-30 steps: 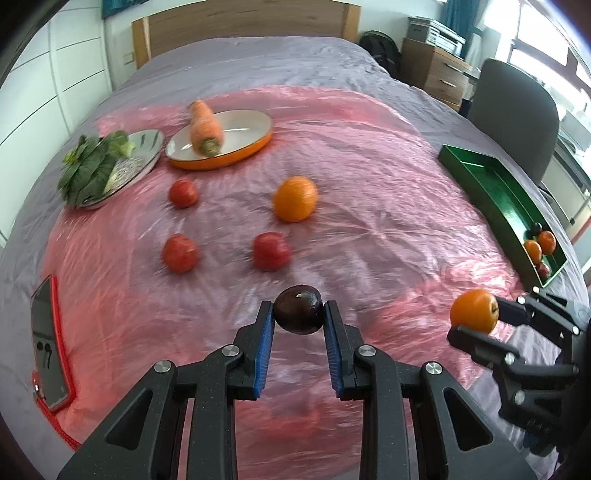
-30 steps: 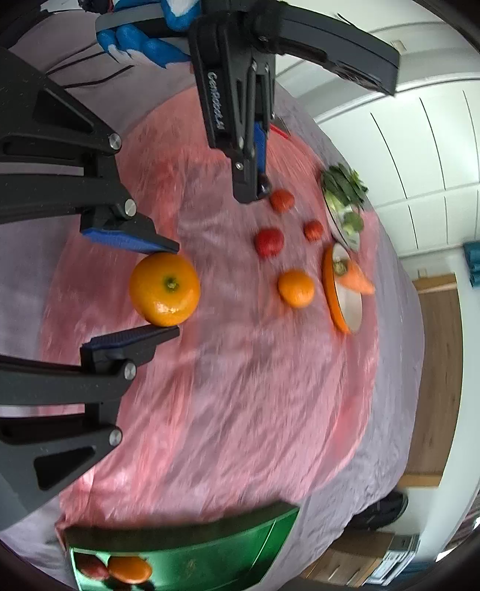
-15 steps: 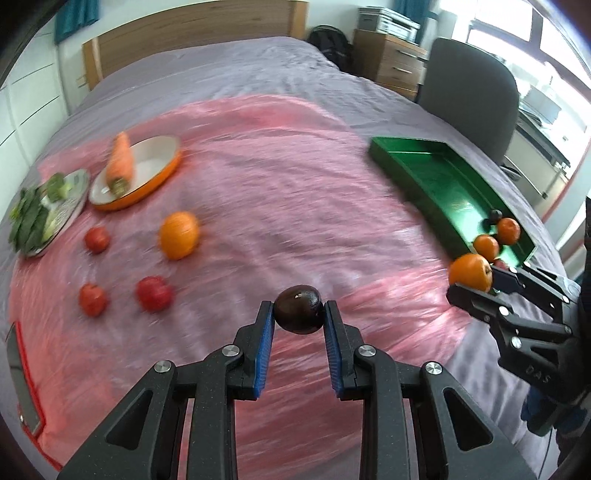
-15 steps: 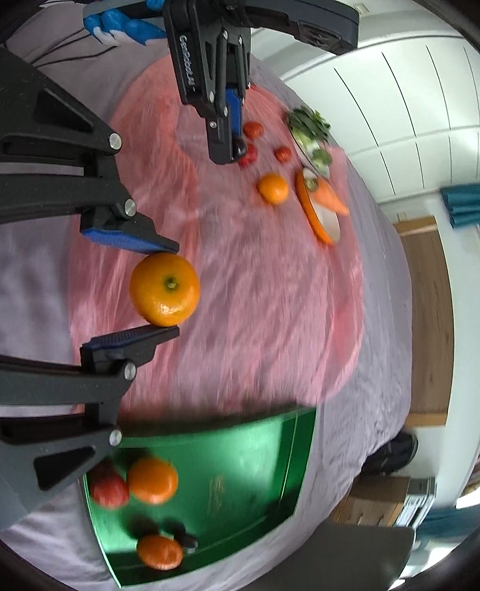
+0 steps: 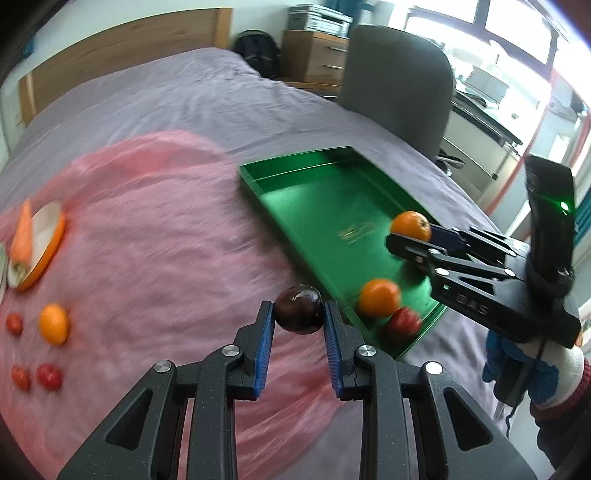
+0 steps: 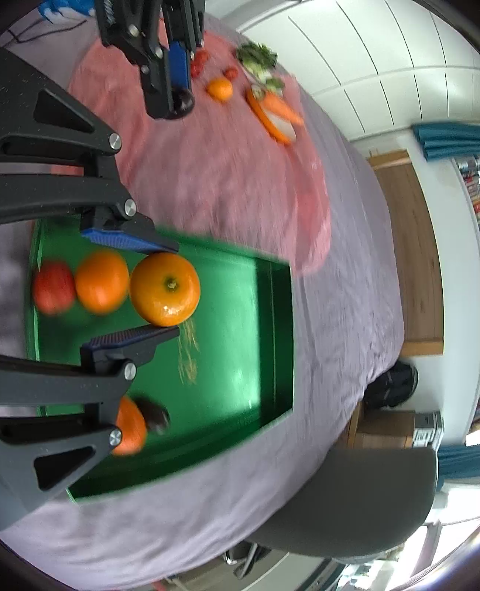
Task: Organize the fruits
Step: 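Carry the plum with the left tool into the tray while the right tool releases the orange there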
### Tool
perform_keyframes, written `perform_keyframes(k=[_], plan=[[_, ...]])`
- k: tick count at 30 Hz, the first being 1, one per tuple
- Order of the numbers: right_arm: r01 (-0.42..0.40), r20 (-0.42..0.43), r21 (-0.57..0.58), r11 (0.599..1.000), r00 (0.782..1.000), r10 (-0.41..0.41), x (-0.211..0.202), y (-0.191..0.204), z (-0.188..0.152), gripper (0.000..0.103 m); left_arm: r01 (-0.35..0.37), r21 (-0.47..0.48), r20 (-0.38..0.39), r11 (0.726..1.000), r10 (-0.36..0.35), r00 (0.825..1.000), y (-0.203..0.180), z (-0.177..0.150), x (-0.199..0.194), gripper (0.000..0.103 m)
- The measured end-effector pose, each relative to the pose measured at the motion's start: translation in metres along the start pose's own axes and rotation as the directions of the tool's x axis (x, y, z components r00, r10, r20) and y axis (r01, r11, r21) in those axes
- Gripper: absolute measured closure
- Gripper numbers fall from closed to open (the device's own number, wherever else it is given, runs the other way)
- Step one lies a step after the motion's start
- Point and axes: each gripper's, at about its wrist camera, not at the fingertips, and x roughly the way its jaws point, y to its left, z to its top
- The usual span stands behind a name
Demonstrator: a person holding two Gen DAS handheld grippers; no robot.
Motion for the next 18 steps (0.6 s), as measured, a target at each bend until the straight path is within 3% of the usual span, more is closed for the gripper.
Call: perform_keyframes(k=[10, 18], plan=[[0.058, -0.062, 0.058, 0.997, 0.997, -0.054, 0.037, -0.057, 0.008, 0.042, 0.009, 0.057, -0.065, 0.998, -0.005, 0.998, -0.041, 0.029, 0.060, 0.080], [0.046, -0.086, 0.040, 0.998, 0.995, -0.043, 0.057, -0.057, 0.003, 0.042, -0.013, 0.086, -0.107, 0.996, 0.022, 0.994, -0.051, 0.026, 0.081, 0.080]])
